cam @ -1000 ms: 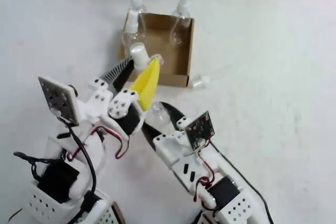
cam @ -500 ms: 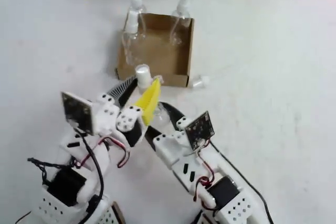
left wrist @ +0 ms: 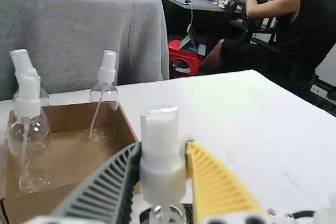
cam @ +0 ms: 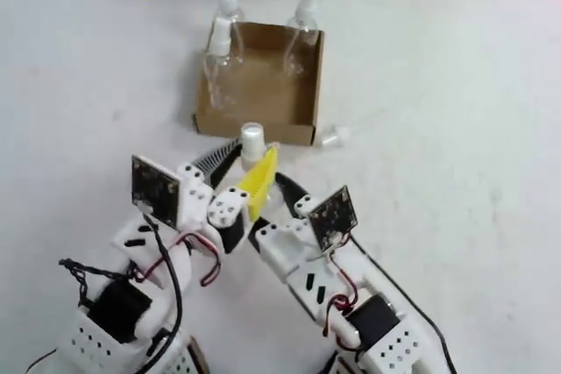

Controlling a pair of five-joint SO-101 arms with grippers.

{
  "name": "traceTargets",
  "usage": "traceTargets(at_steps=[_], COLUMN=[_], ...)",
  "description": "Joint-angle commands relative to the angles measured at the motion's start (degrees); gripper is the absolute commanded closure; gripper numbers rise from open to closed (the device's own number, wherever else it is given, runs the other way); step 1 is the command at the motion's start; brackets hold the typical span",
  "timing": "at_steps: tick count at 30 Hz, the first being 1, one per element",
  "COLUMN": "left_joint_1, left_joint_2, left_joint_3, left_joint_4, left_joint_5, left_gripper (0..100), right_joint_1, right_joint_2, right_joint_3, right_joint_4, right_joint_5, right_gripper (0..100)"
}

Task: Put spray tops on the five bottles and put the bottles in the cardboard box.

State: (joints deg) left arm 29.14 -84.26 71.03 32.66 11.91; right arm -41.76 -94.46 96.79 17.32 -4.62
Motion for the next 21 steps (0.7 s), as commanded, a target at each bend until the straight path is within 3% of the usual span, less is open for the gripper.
traceTargets(at_steps=[1, 12, 21], left_joint_1=[4.3, 4.6, 4.3], left_joint_2=[-3.7, -4.7, -5.0], left_joint_3=[-0.4, 0.0, 3.3], left_joint_4=[1.5, 7.4, 4.1], left_joint_5=[-1.4, -4.3, -4.3], left_gripper=[98, 98, 94], right_joint_1=[-0.1, 0.8, 1.5], right_joint_2=[-0.5, -0.6, -0.6], right_joint_3=[0.4, 0.4, 0.4], right_joint_4=[1.7, 1.7, 1.7], right_joint_5=[0.5, 0.5, 0.5], right_gripper=[98.2, 98.2, 98.2])
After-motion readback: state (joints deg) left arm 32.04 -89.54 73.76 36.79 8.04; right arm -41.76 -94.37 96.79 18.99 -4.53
